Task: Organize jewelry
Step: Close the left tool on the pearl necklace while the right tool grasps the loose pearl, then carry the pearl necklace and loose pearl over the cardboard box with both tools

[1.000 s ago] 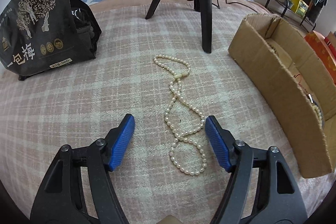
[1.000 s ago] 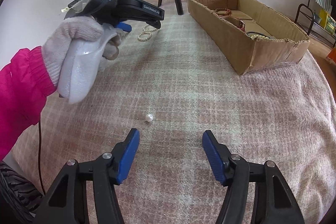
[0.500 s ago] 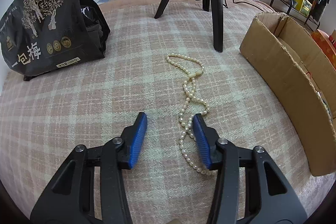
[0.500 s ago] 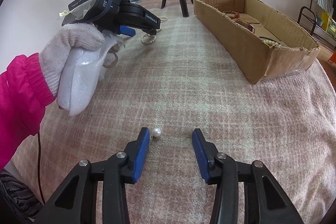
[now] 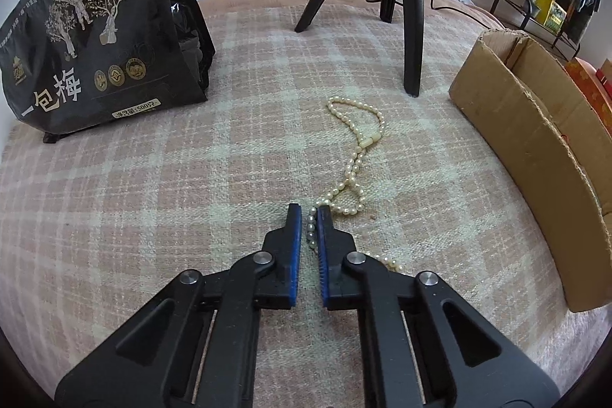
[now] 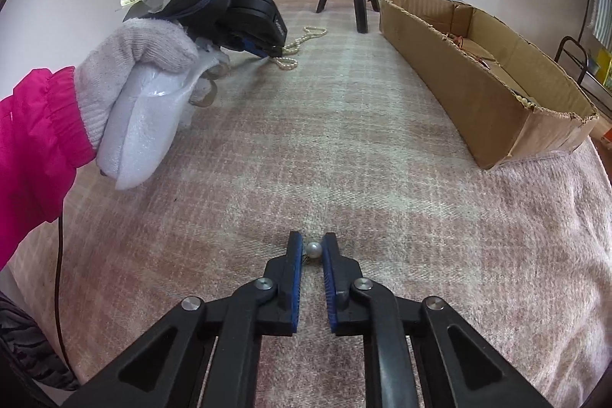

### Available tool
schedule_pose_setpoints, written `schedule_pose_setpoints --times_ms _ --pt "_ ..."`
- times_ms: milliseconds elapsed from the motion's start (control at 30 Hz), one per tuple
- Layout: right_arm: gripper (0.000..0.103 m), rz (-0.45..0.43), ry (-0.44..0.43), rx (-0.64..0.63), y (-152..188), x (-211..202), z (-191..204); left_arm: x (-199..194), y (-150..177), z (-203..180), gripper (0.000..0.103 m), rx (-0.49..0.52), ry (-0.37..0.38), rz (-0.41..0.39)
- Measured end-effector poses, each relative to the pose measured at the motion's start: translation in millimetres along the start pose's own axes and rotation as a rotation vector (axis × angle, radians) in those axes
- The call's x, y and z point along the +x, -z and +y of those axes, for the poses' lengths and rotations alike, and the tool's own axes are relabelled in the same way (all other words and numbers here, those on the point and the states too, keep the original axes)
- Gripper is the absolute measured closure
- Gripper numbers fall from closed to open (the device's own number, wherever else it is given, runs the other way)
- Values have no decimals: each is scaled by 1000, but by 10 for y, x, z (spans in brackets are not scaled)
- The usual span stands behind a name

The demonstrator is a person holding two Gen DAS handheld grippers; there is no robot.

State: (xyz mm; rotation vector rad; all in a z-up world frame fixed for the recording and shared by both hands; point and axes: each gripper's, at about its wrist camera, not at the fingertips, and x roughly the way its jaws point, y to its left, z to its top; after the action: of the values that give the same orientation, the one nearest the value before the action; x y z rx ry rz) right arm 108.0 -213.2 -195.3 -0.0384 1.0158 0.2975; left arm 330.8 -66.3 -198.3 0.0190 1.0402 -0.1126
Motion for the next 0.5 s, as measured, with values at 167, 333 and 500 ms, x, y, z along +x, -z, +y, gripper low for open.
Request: schedule_pose_setpoints --times_ms 167,333,500 --pt "95 -6 0 3 2 -23 6 -50 4 63 101 -17 17 2" --pt "95 -19 1 20 0 -75 -31 -200 15 151 101 -31 26 -21" --pt "95 -41 6 35 -36 -156 -82 -430 25 265 101 -42 37 -41"
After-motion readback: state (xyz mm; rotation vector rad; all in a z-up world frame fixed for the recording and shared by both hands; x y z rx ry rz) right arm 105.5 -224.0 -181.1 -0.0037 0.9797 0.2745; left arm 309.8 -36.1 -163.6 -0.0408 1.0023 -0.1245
